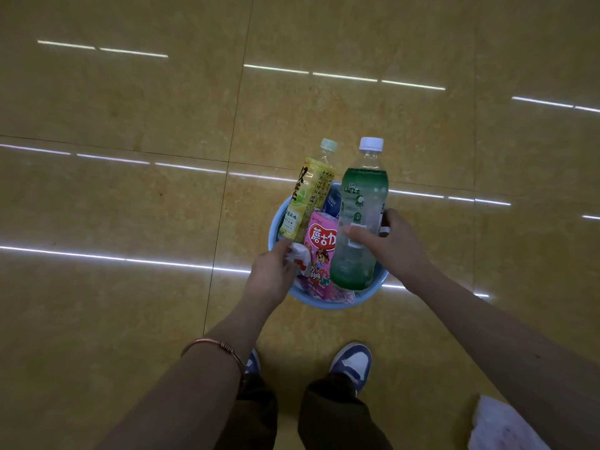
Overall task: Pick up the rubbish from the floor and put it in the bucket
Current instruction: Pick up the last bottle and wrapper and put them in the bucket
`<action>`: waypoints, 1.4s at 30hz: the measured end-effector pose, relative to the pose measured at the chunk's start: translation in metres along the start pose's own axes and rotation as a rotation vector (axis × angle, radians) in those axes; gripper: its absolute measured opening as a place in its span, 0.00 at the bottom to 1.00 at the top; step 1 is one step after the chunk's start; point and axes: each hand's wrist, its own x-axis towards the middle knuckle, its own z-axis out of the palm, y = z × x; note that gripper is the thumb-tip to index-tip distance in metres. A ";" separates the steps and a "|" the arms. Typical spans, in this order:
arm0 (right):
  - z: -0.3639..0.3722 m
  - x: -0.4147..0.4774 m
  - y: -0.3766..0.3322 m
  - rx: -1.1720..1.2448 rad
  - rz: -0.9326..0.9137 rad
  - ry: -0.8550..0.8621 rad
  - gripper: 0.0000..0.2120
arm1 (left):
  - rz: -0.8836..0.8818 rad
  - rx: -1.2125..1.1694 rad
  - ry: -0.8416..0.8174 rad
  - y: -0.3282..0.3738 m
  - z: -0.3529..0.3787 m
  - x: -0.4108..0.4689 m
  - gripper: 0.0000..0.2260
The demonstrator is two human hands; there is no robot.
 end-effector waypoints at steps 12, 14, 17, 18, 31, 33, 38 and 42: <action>-0.004 0.020 0.012 0.060 0.031 0.022 0.16 | 0.106 0.211 -0.413 -0.027 0.024 0.019 0.29; -0.007 0.021 0.015 0.060 0.038 0.033 0.16 | 0.077 0.247 -0.429 -0.027 0.029 0.026 0.31; -0.009 0.021 0.017 0.006 0.013 0.043 0.20 | 0.021 0.233 -0.446 -0.025 0.036 0.037 0.24; -0.010 0.020 0.016 -0.018 -0.005 0.043 0.22 | 0.006 0.245 -0.446 -0.024 0.037 0.040 0.21; -0.015 0.013 0.012 -0.584 0.015 0.063 0.34 | 0.290 0.724 -0.072 -0.016 0.017 0.017 0.28; -0.016 0.014 0.008 -0.643 0.007 0.041 0.38 | 0.262 0.672 0.040 -0.015 0.013 0.014 0.24; -0.014 0.013 -0.003 -0.718 -0.013 0.030 0.42 | 0.308 0.532 0.131 -0.023 0.011 0.003 0.16; -0.013 0.011 -0.003 -0.734 -0.014 0.031 0.41 | 0.141 0.152 0.262 -0.002 0.001 0.015 0.26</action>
